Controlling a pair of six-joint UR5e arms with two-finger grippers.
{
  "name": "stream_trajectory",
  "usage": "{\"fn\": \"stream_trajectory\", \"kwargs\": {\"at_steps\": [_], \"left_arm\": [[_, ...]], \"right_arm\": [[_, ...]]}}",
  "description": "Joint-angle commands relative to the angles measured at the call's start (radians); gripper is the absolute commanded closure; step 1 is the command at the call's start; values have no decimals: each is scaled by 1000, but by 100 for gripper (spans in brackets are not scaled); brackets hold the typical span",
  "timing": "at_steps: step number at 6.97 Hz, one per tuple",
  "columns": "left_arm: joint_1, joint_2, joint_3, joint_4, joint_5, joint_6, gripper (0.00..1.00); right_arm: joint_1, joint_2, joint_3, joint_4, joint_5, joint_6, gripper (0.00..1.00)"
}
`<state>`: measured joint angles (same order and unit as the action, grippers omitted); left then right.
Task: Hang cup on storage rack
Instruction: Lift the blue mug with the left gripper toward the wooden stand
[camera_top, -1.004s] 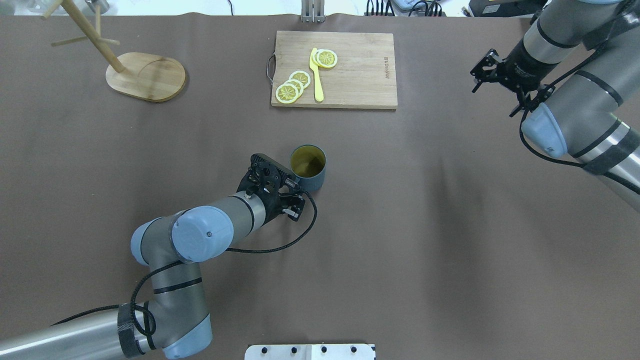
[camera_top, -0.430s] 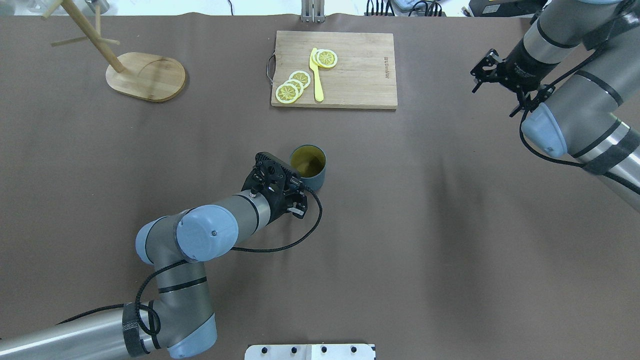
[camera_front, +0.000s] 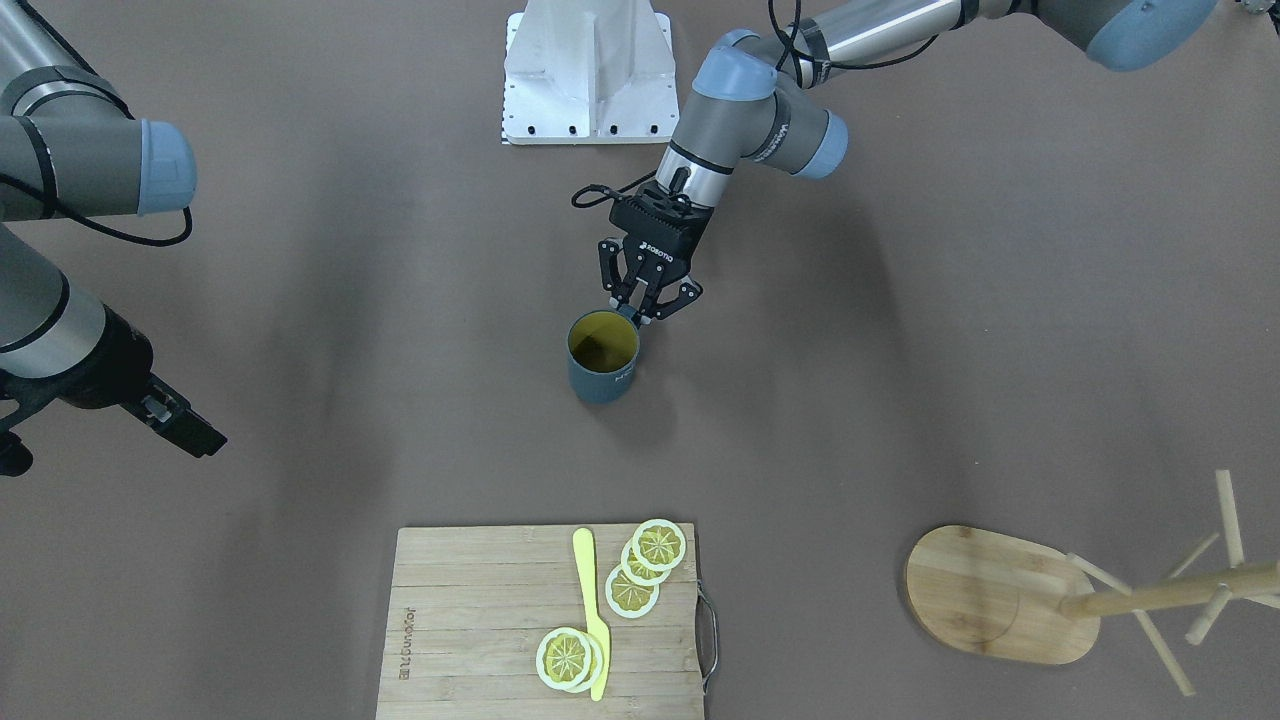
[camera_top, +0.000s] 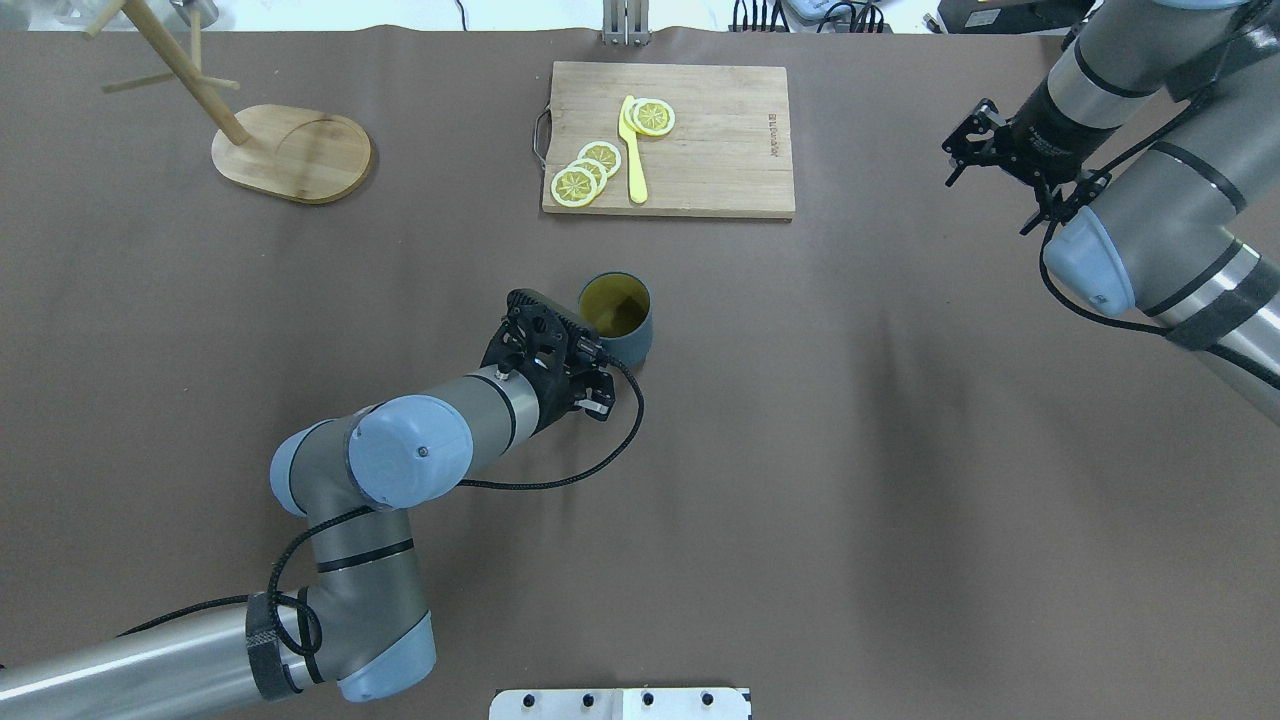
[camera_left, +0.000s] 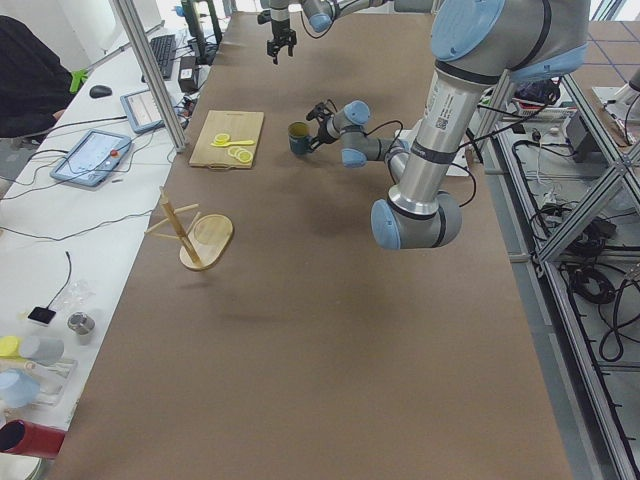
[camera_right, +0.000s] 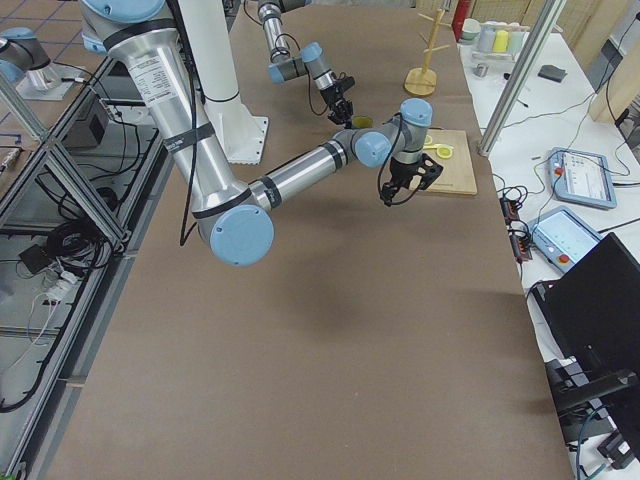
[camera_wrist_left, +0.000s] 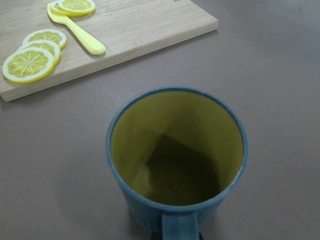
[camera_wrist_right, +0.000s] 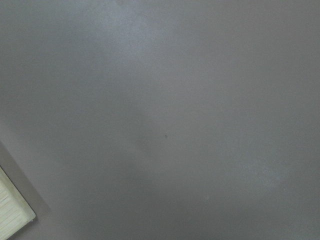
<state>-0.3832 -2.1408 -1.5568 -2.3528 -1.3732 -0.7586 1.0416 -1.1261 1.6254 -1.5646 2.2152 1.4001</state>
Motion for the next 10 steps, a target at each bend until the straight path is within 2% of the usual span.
{"fn": "stream_trajectory", "kwargs": {"at_steps": [1,5,9,10], "left_arm": [[-119,-8,-55,-7,-163,-21,100],[-388,13,-59,1,-450,-308,100],[-503,7,-31,-2,-468,-772,100],[-529,6,-25,-72,-466,-876,100]], "right_arm": [[0,0,-1,2,0,0,0],[-2,20,4,3,0,-12,0],[-3,38,10,3,-2,-6,0],[-5,46,11,3,-5,0,0]]}}
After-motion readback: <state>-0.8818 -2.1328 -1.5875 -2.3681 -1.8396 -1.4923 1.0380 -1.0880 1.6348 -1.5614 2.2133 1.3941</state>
